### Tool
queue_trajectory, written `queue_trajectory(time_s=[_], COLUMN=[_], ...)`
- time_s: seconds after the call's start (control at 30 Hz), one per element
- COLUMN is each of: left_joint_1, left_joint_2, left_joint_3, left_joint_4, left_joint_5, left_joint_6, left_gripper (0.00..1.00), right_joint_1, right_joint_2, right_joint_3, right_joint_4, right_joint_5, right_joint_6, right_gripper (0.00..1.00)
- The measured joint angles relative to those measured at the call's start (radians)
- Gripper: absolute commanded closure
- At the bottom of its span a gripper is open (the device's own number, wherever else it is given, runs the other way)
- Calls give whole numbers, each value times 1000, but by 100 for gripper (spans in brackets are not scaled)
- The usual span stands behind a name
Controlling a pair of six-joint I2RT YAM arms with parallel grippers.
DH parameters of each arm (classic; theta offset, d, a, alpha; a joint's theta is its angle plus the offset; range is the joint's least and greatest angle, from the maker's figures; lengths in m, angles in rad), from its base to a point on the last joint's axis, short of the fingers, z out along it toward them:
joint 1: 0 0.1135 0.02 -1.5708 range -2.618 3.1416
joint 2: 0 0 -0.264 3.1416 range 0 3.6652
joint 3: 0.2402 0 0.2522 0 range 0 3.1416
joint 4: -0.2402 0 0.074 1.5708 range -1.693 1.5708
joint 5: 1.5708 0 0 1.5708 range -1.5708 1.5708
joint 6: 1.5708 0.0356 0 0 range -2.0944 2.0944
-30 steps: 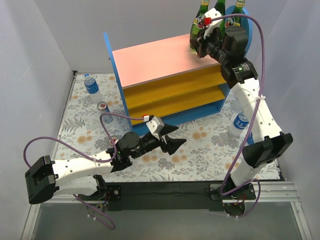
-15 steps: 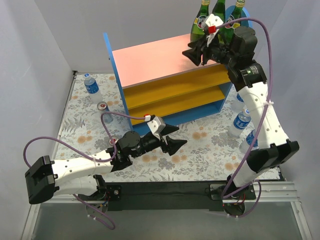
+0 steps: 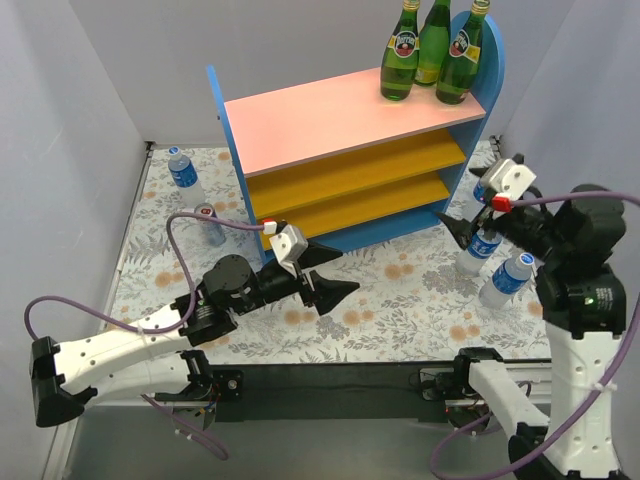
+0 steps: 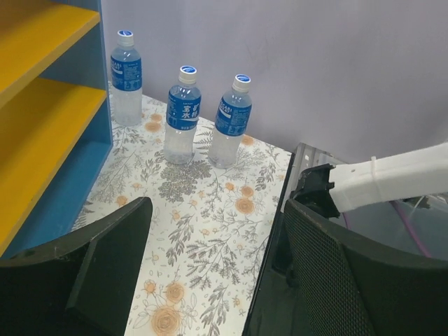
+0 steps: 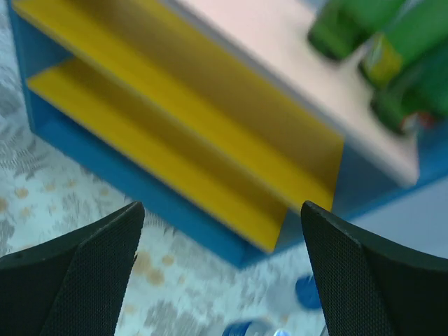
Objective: Place and organize the beverage onto the shelf
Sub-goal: Place the drink on the shelf, then pick up the drink from the center of the board.
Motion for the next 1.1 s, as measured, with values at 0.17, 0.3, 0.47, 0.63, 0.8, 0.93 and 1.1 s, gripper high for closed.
queue_trajectory(time_s=[0.17, 0.3, 0.47, 0.63, 0.8, 0.93, 1.1], left_joint_1=[0, 0, 0, 0, 0, 0, 0], left_joint_2=[-77, -75, -61, -86, -154, -188, -152], left_joint_3=[17, 17, -12, -67, -90, -90, -92], left_joint_4=[-145, -266, -353, -396, -408, -408, -438], left_joint_5=[-4, -3, -4, -19, -32, -38, -64], left_joint_6=[-3, 5, 23, 40, 45, 35, 33], left_gripper=[24, 24, 24, 24, 24, 24, 24], right_joint_1=[-151, -204, -252, -309, -327, -346, -396], right_joint_2=[-124, -114, -70, -2, 70, 83, 109], right_joint_3=[-303, -389, -395, -385, -360, -344, -340], right_joint_4=[-93, -145, -156, -158, -163, -163, -164], right_joint_5=[180, 282, 358, 357, 325, 317, 311], right_joint_6=[5, 32, 62, 69, 87, 89, 89], right_gripper=[2, 2, 2, 3, 4, 7, 13])
